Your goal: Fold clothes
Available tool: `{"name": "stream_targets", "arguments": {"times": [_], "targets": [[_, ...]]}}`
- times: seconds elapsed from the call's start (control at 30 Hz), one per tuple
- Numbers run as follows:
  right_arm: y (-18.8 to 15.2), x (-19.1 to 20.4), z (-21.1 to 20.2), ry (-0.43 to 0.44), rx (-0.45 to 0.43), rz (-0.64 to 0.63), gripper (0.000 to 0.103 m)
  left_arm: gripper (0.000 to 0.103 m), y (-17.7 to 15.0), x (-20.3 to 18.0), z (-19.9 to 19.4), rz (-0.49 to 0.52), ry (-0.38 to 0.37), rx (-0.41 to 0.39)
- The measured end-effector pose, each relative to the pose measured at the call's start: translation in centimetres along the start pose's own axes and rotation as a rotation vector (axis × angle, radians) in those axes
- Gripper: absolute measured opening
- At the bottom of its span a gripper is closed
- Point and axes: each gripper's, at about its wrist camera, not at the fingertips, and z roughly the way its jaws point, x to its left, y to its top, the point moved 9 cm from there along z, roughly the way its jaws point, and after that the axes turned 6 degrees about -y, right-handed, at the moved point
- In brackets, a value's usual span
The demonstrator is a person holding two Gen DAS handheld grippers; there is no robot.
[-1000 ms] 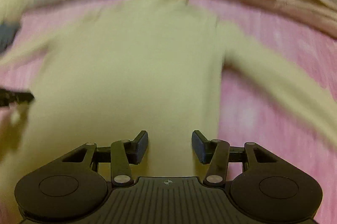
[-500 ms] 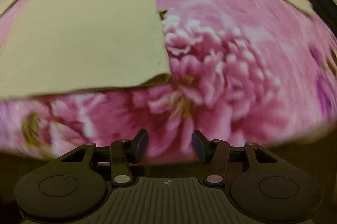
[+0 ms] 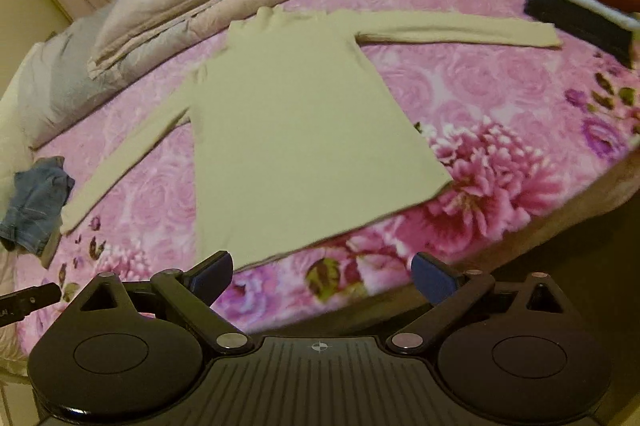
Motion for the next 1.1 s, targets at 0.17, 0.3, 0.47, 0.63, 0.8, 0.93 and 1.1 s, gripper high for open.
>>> {"name": "stream_targets", "arguments": {"times": [0.17, 0.3, 0.47, 0.63, 0.8, 0.93, 1.1], "targets": [[-1.2, 0.4, -3.6, -0.023, -0.023, 0.008, 0.098, 0.048, -0.6, -1.4, -2.8, 0.028, -0.016, 0.005], [-0.6, 0.4, -5.1, -0.038, -0.042, -0.041, 0.099, 0.048, -0.4, -2.3, -4.2, 0.026, -0.01, -0.012], [1.1, 0.4, -5.4, -0.03, -0.048, -0.142, 0.098, 0.048, 0.3, -3.4, -4.4, -0.01, 0.029, -0.034], [2.5, -0.4, -4.8, -0.02, -0.039, -0.199, 0.099, 0.048, 1.6, -5.5, -4.4, -0.041, 0.039, -0.057], [3.6, -1.3, -4.5, -0.019, -0.026, -0.225, 0.099, 0.049, 2.4, -7.3, -3.7, -0.043, 0.054, -0.048], [4.5, -2.1, -4.3, -0.018, -0.017, -0.246, 0.099, 0.05, 2.3, -8.0, -3.3, -0.037, 0.056, -0.038], [4.0, -2.6, -4.0, -0.022, 0.011, -0.256, 0.099, 0.05, 1.5, -8.1, -2.5, -0.024, 0.06, -0.007]]}}
